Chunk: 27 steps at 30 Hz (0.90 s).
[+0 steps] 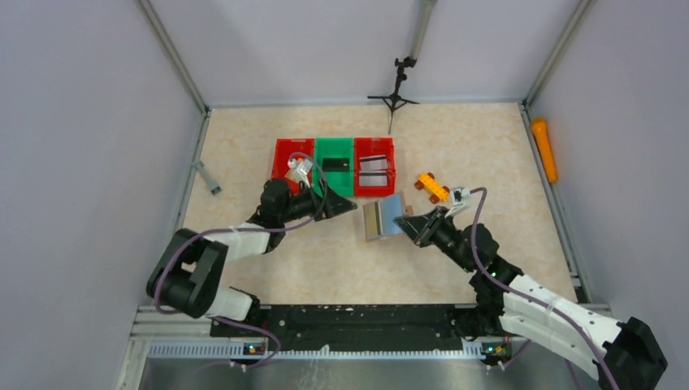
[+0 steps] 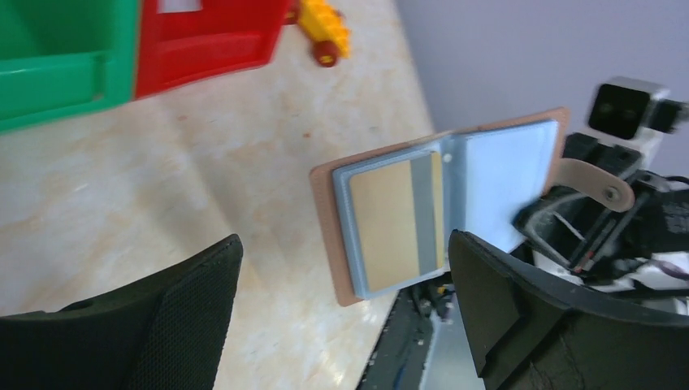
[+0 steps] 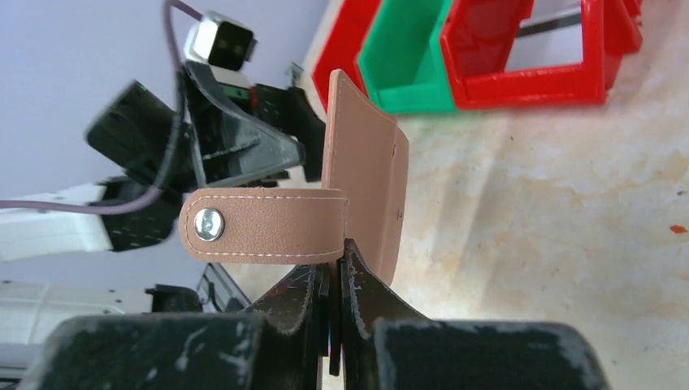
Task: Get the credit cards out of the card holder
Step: Remove the credit card from the card holder.
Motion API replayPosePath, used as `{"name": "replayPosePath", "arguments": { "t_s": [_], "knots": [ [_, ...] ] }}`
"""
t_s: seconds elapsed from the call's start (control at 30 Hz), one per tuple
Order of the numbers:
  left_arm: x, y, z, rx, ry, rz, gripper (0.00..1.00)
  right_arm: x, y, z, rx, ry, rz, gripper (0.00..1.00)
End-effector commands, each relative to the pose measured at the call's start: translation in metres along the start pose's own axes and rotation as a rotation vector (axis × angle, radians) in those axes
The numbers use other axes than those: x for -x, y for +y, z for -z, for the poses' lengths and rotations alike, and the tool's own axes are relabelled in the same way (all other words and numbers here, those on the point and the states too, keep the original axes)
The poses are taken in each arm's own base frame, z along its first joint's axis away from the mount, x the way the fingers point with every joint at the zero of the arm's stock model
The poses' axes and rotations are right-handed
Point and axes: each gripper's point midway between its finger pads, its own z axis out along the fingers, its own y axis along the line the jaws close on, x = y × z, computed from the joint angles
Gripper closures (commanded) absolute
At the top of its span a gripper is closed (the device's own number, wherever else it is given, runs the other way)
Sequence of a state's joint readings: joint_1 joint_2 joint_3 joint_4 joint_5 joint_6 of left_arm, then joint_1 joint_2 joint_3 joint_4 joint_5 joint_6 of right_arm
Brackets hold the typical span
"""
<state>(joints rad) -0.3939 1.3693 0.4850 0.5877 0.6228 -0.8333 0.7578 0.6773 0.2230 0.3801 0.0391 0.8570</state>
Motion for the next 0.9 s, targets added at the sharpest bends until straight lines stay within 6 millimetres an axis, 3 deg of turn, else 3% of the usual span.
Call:
{"name": "replayPosePath", "arguments": {
  "t_s": [0.0,0.4,0.67,0.87],
  "knots": [
    [0.004,-0.086,0.014,-0.445,-0.013,-0.099,0.01,0.037,0.03,0.008,0.097,-0.143,-0.052,1.0],
    [-0.01,-0.098,0.02,-0.525,0.028,-0.051,0.01,0.061,0.056,0.026,0.217,-0.242,-0.159,1.0],
    [-0.013,-0.081,0.008,-0.448,0.054,0.0,0.01,0.066,0.068,0.023,0.249,-0.235,-0.156,1.0],
    [-0.016,-0.088,0.009,-0.487,0.063,0.0,0.01,0.062,0.073,0.017,0.277,-0.212,-0.194,1.0]
  ]
}}
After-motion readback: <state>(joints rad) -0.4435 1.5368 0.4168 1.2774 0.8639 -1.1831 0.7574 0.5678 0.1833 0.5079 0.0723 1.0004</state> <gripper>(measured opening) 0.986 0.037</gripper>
